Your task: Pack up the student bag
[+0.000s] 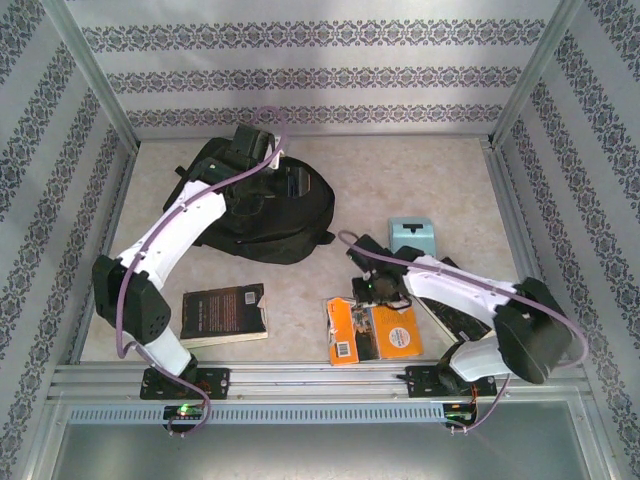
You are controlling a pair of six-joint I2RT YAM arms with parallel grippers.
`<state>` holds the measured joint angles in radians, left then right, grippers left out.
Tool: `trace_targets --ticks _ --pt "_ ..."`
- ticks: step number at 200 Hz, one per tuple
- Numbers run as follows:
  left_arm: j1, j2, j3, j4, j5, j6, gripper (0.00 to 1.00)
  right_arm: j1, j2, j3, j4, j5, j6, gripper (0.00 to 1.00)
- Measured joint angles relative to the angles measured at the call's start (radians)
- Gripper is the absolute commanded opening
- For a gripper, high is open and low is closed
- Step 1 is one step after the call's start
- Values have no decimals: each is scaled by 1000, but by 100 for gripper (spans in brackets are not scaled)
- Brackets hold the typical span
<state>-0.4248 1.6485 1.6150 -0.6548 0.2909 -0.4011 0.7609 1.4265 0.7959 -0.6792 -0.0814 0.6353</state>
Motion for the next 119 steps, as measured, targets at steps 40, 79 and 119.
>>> trace_targets --ticks 40,79,119 --pt "1 -6 -38 21 -7 0 66 27 107 21 12 -32 21 10" --pt "1 -6 -58 30 -18 0 66 -1 159 75 91 -63 51 14" --pt "-5 -4 -63 45 -14 -1 65 -105 80 122 154 -114 24 49"
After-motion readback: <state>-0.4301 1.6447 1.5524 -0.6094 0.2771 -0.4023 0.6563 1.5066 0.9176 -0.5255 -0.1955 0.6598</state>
